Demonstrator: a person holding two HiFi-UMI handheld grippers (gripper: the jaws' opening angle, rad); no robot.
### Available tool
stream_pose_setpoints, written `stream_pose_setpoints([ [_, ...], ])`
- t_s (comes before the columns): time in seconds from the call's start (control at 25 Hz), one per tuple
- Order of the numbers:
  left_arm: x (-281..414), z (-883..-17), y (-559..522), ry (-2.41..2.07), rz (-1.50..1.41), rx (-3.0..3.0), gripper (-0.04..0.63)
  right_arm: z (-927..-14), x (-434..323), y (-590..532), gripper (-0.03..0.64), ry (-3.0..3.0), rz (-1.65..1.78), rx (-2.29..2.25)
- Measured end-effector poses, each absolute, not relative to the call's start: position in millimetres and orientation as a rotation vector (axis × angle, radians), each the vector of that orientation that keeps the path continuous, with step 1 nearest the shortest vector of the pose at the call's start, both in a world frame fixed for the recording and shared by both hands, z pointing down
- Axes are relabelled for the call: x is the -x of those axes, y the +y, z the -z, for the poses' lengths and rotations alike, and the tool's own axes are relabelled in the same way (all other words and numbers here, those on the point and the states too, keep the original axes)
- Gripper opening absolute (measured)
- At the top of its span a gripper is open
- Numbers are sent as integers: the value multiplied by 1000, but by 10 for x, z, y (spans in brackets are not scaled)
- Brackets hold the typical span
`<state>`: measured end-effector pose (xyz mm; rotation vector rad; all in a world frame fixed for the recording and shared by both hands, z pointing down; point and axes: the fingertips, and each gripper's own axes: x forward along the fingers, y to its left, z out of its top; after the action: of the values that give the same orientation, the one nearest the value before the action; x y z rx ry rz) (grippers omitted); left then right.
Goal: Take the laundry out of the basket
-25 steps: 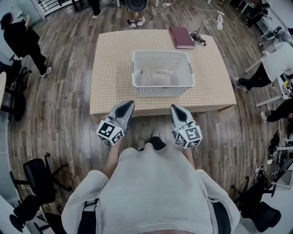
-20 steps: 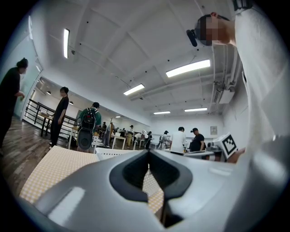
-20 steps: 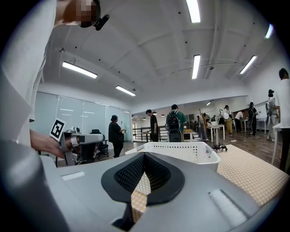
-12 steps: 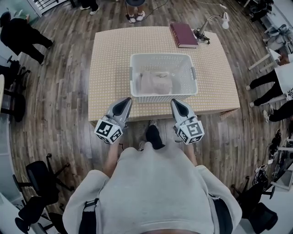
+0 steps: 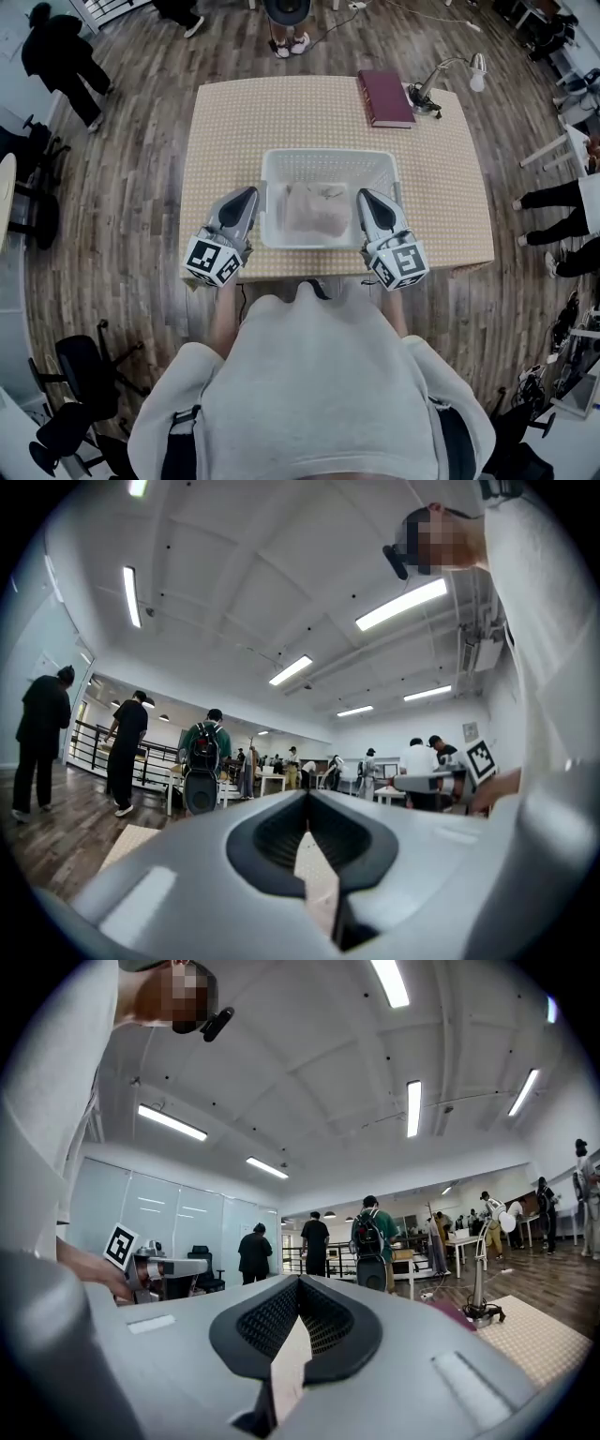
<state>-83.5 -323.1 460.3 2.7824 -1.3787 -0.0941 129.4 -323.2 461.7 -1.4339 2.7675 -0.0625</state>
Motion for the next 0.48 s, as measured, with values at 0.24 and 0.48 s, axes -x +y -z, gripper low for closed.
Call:
stream_pose_setpoints([
  [0.24, 786, -4466, -3559, -1442, 73, -2787, 8, -4548, -1349, -3674, -2, 2772, 60, 1383],
  [0.48, 867, -4693, -3609, -1444, 29, -2721, 8, -4749, -1316, -3786, -2, 2801, 158, 1406],
])
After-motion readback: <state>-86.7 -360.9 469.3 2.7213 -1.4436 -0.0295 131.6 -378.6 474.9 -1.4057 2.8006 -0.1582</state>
